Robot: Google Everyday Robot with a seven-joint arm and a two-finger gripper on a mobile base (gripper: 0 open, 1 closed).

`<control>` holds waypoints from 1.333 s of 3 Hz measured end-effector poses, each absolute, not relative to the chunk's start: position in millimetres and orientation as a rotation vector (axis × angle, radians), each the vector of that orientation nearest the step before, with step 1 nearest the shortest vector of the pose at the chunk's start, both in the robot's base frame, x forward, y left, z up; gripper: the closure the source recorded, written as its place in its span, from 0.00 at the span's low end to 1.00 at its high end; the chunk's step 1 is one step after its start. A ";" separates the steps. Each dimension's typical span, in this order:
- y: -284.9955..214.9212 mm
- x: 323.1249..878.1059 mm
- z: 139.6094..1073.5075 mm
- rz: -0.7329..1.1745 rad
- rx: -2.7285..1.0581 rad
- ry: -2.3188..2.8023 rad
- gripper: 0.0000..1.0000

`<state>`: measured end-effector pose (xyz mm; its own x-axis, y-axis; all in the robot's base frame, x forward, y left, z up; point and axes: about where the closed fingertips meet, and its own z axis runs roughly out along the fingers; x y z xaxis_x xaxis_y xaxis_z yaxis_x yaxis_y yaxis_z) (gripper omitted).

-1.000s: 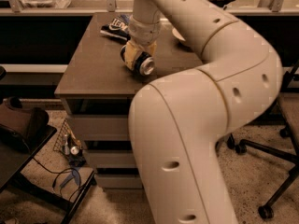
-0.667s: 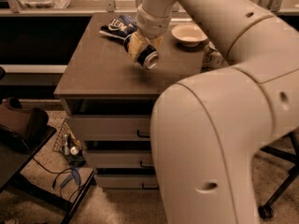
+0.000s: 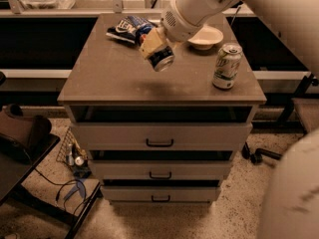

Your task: Place pepsi can upright

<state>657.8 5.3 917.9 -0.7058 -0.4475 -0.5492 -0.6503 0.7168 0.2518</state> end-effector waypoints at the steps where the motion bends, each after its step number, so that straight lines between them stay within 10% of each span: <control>1: 18.7 646.6 939.7 0.620 -0.750 2.315 1.00; 4: 41.8 667.4 949.6 0.687 -0.585 2.006 1.00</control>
Offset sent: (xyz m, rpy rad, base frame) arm -0.0154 0.0228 0.0438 0.1960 -0.3134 -0.2088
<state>667.4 41.8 949.6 -0.4761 -0.1330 -0.8693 -0.6379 0.7327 0.2373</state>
